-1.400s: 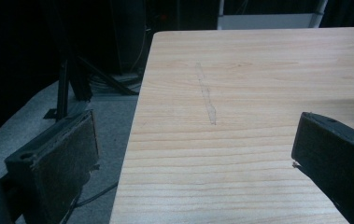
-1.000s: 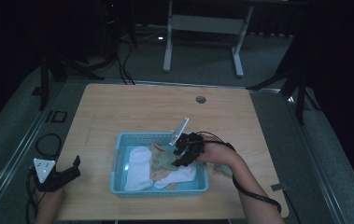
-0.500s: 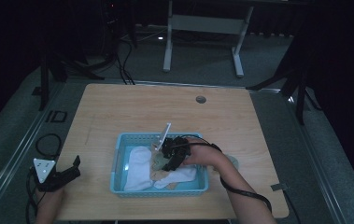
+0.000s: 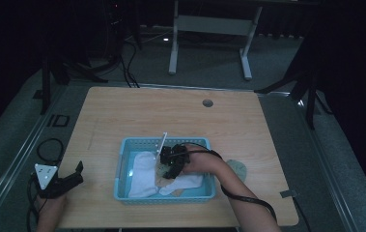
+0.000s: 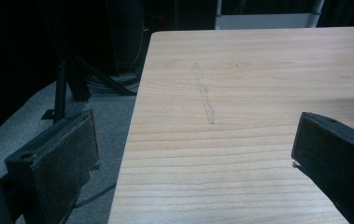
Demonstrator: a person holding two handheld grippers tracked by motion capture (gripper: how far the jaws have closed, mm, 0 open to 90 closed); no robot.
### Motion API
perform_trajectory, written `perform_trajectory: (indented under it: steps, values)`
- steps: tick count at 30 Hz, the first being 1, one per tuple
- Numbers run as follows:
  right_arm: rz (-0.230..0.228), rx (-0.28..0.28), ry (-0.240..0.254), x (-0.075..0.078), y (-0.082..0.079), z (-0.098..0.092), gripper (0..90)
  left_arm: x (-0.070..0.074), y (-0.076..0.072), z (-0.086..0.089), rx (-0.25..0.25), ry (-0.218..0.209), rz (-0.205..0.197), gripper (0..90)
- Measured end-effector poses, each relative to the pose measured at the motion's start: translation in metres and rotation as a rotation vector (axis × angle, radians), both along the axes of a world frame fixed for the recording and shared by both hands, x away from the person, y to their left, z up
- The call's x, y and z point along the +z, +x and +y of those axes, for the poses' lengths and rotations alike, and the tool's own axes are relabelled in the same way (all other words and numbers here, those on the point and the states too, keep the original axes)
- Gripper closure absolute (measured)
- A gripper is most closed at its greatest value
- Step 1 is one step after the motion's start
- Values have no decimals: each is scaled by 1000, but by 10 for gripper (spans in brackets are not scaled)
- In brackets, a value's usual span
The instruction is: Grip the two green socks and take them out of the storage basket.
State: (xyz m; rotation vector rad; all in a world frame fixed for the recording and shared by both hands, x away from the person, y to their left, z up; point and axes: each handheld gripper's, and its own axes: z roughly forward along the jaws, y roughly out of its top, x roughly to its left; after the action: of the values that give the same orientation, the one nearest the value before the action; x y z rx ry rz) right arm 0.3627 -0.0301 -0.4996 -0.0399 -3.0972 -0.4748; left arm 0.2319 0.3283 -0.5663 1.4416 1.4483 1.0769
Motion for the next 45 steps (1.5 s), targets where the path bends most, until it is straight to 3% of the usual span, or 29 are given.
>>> perform_trajectory:
  steps: [4, 11, 16, 26, 30, 45]
  values:
    - [-23, -11, -14, -4, 0, 1, 526, 0, 0, 0, 1, -2, 0, 4]
    - [-54, -3, -14, -2, 2, 0, 802, 0, 0, 0, 1, -3, 2, 4]
    - [-64, 0, 6, 7, 2, -3, 812, 0, 0, 0, 1, -3, 2, 4]
    - [-75, 9, 76, 41, -4, -16, 814, 0, 0, 0, 1, -3, 3, 4]
    - [-60, 11, 107, 52, -4, -19, 814, 0, 0, 0, 2, -1, 1, 4]
    - [-126, -20, 158, 94, -3, -45, 813, 0, 0, 0, 5, 0, 5, 4]
